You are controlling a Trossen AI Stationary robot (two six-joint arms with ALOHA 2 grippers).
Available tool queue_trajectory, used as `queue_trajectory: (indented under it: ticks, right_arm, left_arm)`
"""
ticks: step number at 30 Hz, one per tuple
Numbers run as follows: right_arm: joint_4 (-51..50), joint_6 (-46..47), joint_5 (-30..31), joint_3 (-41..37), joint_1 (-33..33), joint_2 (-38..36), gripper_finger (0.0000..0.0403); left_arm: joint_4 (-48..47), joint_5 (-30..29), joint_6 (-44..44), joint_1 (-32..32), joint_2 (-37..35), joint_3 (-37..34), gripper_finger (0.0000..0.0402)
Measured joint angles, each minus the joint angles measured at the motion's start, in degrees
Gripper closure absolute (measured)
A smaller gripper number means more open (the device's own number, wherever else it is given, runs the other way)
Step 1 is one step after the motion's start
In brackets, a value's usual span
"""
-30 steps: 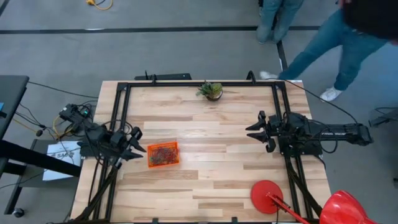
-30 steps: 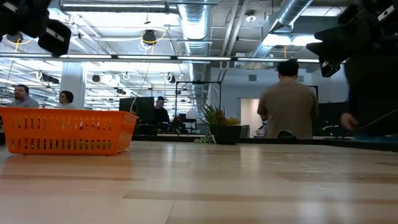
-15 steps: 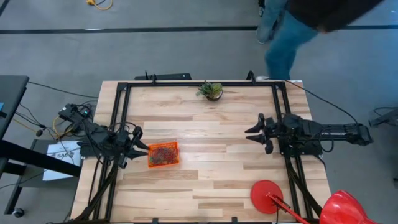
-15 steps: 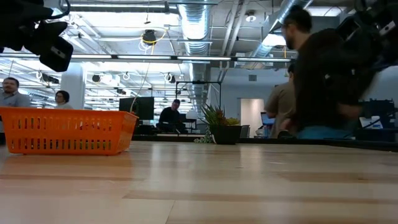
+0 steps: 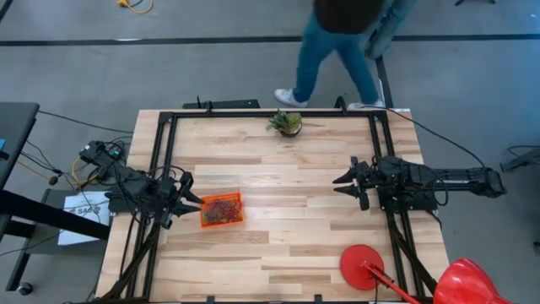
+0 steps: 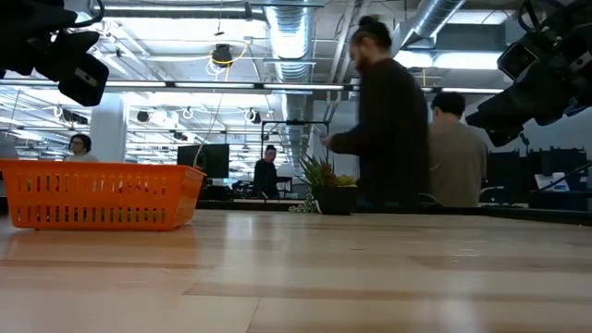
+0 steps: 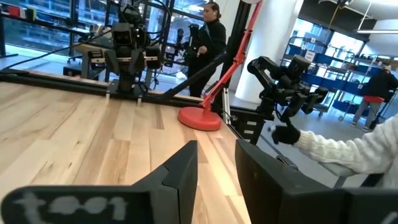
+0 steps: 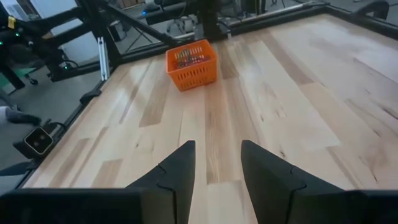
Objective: Pick and place rubber bands into bin
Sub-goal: Return to Home Position
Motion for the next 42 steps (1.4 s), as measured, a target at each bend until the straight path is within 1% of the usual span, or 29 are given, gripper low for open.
queue_trajectory:
  ticks: [25,37,39,42]
  right_arm:
    - [-0.2,0.0,0.0,0.0,0.0,0.0,0.028]
    - [-2.2,0.0,0.0,-0.5,0.0,0.0,0.028]
    - [-0.1,0.0,0.1,-1.7,0.0,0.1,0.028]
    - [5.8,0.1,0.0,-3.6,0.0,0.0,0.028]
  left_arm:
    - [-0.1,0.1,0.0,0.0,0.0,0.0,0.0304]
    - [-0.2,0.1,0.0,0.0,0.0,0.0,0.0304]
    - [-0.2,0.1,-0.1,0.0,0.0,0.0,0.0304]
    - [-0.2,0.1,0.0,0.0,0.0,0.0,0.0304]
